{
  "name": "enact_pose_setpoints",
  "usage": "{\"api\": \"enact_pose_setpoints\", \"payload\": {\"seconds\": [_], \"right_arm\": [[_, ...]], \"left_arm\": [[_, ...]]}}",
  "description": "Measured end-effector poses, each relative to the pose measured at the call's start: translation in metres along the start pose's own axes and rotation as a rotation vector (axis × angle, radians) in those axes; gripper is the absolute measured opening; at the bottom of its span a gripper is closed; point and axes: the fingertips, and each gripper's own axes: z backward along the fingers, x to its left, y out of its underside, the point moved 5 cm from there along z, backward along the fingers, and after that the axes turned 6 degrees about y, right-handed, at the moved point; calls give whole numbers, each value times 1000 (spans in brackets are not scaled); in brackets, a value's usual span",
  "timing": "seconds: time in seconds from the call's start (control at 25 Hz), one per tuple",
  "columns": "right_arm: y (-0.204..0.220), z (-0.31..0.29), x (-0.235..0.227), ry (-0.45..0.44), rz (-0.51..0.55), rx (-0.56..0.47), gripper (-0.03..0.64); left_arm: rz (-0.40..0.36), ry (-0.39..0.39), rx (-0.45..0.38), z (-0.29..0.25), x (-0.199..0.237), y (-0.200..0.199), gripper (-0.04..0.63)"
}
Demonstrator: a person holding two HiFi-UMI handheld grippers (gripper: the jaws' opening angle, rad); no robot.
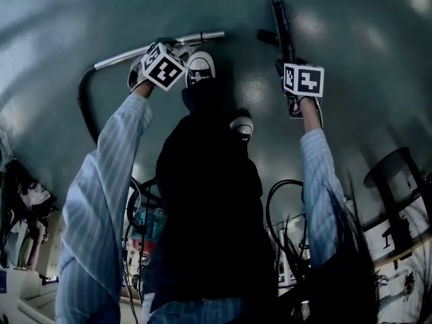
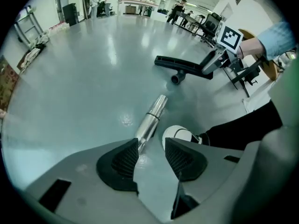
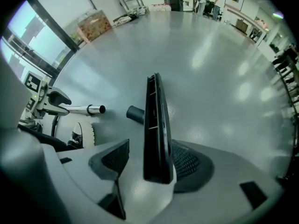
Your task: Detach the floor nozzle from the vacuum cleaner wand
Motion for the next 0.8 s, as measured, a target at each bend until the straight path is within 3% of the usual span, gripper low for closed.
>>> {"api": "enact_pose_setpoints", "payload": {"seconds": [0.4, 0.68, 0.8], "right_arm": [[-10, 121, 26, -59, -32, -60, 262], [-14, 221, 67, -268, -86, -118, 261], [-10, 267, 85, -344, -113, -157, 261]], "left_arm": [[115, 4, -174, 111, -63, -37, 172], [75, 19, -237, 186, -113, -73, 172], [125, 24, -271, 222, -137, -77, 172]]}}
